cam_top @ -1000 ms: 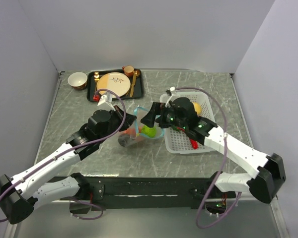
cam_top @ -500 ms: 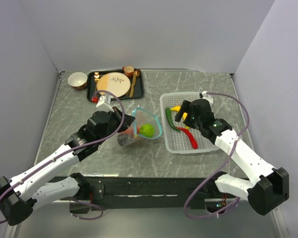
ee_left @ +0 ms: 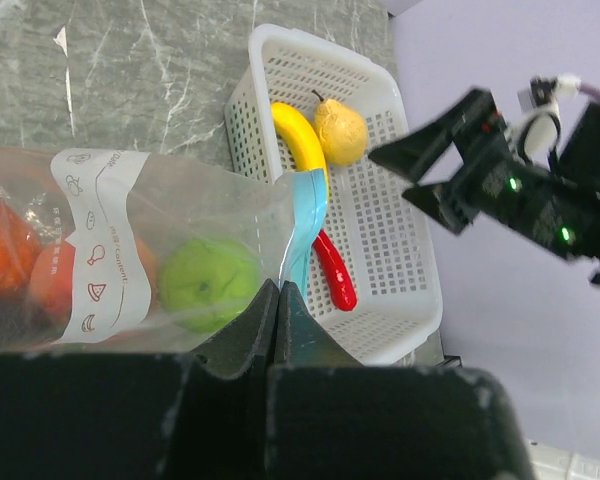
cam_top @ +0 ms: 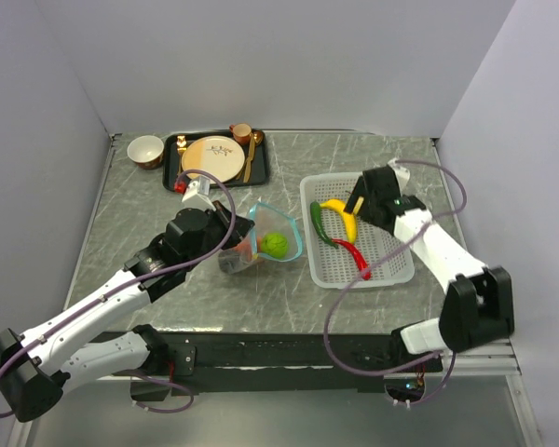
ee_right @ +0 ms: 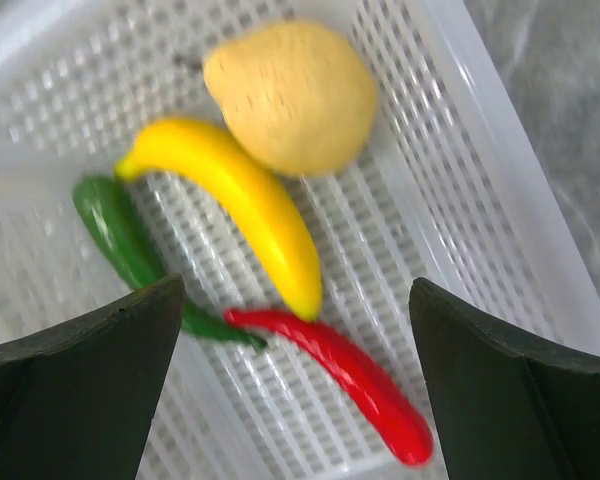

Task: Place the food in the zip-top bag and seal the zipper
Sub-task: Pick up the fake fruit from the bin.

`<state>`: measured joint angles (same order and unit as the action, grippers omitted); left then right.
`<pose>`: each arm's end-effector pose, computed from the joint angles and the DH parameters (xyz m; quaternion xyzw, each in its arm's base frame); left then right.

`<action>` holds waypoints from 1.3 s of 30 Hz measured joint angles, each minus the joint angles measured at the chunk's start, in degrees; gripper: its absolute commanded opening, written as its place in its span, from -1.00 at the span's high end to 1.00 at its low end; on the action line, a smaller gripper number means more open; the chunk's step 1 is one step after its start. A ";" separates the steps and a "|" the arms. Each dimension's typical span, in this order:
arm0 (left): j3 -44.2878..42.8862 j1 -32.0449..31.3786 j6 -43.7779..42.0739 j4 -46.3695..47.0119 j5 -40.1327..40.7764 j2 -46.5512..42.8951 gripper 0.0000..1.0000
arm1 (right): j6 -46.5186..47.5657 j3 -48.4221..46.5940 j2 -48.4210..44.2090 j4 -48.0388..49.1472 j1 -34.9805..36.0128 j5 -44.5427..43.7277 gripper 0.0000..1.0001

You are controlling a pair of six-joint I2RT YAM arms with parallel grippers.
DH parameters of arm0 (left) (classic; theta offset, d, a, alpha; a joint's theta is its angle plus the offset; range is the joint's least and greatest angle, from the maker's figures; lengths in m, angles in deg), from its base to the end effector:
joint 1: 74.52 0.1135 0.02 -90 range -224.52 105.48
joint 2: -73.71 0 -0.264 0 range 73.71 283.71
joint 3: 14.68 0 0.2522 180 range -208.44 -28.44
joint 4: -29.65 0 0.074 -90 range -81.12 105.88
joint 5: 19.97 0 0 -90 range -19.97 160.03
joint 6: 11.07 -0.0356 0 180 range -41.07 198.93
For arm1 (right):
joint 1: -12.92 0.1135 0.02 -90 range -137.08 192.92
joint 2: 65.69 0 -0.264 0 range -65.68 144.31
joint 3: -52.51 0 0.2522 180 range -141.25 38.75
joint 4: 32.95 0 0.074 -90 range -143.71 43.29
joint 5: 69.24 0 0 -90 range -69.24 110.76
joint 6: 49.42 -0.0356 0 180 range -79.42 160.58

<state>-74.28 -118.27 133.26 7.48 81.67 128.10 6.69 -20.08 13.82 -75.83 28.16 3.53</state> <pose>0.1650 -0.1480 0.3193 -0.1338 0.7905 -0.3937 0.4496 0.2845 0.0666 0.2602 0.2012 0.9079 0.0133 0.3675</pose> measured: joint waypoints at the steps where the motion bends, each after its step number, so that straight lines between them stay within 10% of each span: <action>1: 0.00 0.00 -0.02 -0.02 0.00 0.00 0.98 | -0.07 -2.27 2.60 0.22 -0.46 -0.44 -1.00; 39: 0.00 0.00 -1.27 -1.40 1.79 0.94 0.98 | 22.10 -13.20 25.66 11.52 -2.29 -1.14 -1.00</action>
<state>-74.28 -118.27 131.99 6.08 83.46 129.04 28.78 -33.28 39.48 -64.32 25.87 2.39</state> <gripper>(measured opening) 0.015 0.999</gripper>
